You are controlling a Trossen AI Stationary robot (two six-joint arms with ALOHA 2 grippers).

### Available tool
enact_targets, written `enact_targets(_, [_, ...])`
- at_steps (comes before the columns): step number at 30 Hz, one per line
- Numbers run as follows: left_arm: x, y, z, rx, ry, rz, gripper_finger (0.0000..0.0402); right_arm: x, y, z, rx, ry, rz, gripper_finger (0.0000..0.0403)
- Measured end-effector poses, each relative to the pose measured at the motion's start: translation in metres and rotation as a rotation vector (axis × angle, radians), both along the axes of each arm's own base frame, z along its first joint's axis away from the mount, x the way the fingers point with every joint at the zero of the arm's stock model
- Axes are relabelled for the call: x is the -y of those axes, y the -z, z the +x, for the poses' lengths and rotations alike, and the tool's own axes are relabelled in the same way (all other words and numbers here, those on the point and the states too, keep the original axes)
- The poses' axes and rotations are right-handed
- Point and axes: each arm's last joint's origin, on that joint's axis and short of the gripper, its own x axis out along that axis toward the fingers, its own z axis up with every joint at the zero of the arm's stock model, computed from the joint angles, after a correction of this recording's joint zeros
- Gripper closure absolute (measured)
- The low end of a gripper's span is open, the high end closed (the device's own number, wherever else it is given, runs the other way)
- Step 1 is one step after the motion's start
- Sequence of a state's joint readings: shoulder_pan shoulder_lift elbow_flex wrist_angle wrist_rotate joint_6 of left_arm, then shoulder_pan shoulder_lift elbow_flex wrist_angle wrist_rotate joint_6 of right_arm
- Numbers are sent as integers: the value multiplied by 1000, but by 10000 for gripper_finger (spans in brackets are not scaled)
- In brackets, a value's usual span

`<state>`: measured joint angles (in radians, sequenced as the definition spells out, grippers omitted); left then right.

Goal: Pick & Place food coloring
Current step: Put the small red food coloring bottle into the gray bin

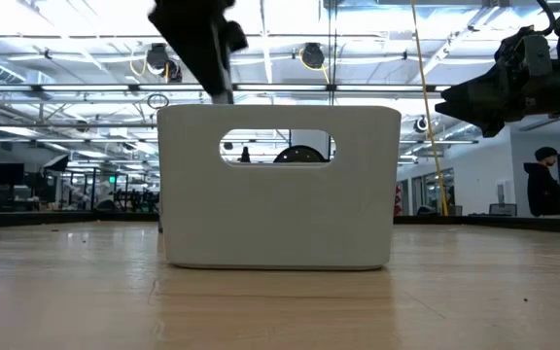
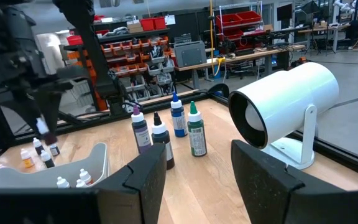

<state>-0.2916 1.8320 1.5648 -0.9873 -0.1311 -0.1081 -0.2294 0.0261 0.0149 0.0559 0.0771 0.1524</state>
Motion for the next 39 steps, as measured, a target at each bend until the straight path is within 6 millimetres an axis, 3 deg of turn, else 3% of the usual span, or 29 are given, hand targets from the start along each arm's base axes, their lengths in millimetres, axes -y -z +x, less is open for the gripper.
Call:
enact_targets(15, [-30, 42, 23, -113, 33, 41, 332, 0, 0, 0, -1, 0, 0, 234])
enact_targets(39, [-52, 51, 29, -89, 7, -5, 333, 0, 0, 0, -1, 0, 0, 234])
